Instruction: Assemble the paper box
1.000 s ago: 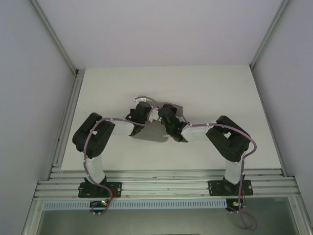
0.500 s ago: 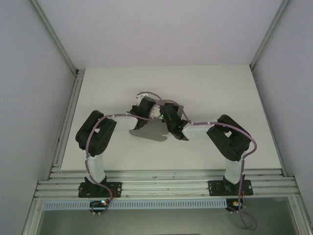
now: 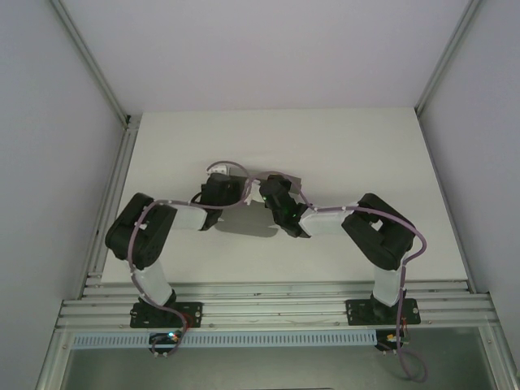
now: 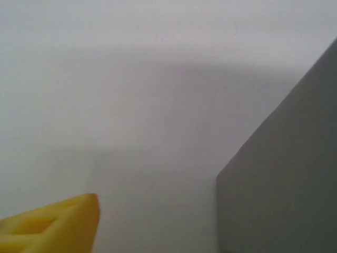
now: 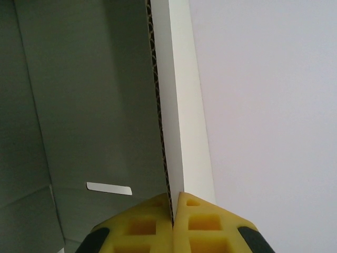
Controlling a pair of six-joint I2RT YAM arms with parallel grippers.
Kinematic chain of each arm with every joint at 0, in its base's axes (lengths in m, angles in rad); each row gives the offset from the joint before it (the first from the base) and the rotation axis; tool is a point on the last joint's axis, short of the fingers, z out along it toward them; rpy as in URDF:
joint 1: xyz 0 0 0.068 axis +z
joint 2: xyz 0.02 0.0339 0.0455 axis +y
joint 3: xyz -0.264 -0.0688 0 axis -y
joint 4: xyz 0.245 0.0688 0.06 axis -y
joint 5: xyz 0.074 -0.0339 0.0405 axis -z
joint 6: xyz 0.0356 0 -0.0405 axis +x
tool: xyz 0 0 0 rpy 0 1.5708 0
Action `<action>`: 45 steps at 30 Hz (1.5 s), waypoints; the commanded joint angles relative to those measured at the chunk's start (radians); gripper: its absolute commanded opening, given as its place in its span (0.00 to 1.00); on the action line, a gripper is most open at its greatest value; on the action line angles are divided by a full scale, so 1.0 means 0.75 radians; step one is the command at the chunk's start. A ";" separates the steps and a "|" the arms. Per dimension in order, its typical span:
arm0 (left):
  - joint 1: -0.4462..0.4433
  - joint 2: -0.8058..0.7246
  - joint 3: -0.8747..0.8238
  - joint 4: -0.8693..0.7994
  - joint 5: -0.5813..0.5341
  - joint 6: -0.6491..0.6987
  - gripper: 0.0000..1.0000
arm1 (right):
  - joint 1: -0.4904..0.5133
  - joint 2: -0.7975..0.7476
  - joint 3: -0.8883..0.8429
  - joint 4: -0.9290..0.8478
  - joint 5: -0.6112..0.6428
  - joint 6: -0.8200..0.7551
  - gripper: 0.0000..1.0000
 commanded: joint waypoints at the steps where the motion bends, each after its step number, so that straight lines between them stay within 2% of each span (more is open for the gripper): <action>1: 0.027 -0.088 -0.060 0.082 0.241 -0.019 0.82 | 0.000 0.044 -0.025 -0.217 -0.005 0.021 0.00; 5: 0.035 -0.187 -0.118 0.077 0.345 -0.031 0.99 | 0.000 0.046 -0.023 -0.218 -0.002 0.019 0.00; 11: 0.036 -0.253 -0.131 0.013 0.272 0.009 1.00 | 0.000 0.044 -0.018 -0.223 -0.002 0.021 0.00; 12: 0.037 -0.247 -0.118 0.007 0.256 0.024 0.97 | 0.001 0.042 -0.020 -0.221 -0.005 0.021 0.00; 16: 0.049 -0.187 -0.049 0.005 0.239 0.082 0.72 | 0.000 0.044 -0.010 -0.227 -0.007 0.021 0.00; 21: 0.054 -0.106 0.025 0.045 0.271 0.119 0.61 | 0.000 0.047 -0.010 -0.231 -0.018 0.025 0.00; 23: 0.054 -0.077 0.040 0.075 0.276 0.134 0.51 | 0.000 0.048 -0.010 -0.227 -0.019 0.025 0.00; 27: 0.054 -0.024 0.088 0.058 0.268 0.172 0.16 | -0.003 0.044 -0.007 -0.211 -0.020 0.036 0.00; 29: 0.051 -0.013 0.092 0.065 0.272 0.174 0.02 | -0.002 0.035 -0.001 -0.199 -0.023 0.060 0.10; 30: 0.051 -0.013 0.086 0.080 0.271 0.178 0.00 | -0.004 0.029 0.001 -0.191 -0.024 0.071 0.13; 31: 0.051 -0.016 0.080 0.093 0.265 0.178 0.00 | -0.004 0.016 0.006 -0.191 -0.022 0.082 0.16; 32: 0.051 -0.019 0.075 0.098 0.256 0.175 0.00 | -0.004 -0.003 0.012 -0.181 -0.018 0.102 0.24; 34: 0.052 -0.028 0.070 0.098 0.247 0.178 0.00 | -0.002 -0.053 0.022 -0.183 -0.017 0.143 0.27; 35: 0.052 -0.036 0.066 0.102 0.249 0.178 0.00 | 0.000 -0.093 0.026 -0.195 -0.025 0.171 0.34; 37: 0.050 -0.059 0.056 0.102 0.262 0.182 0.00 | -0.001 -0.174 0.024 -0.205 -0.036 0.233 0.57; 38: 0.049 -0.075 0.050 0.100 0.266 0.178 0.00 | 0.000 -0.224 0.019 -0.213 -0.039 0.274 0.73; 39: 0.050 -0.095 0.043 0.095 0.267 0.175 0.00 | 0.001 -0.271 0.009 -0.216 -0.042 0.304 0.82; 40: 0.050 -0.118 0.037 0.087 0.269 0.170 0.00 | -0.001 -0.322 -0.007 -0.227 -0.053 0.334 0.99; 45: 0.050 -0.256 0.019 -0.038 0.289 0.138 0.00 | -0.024 -0.622 -0.093 -0.359 -0.137 0.528 1.00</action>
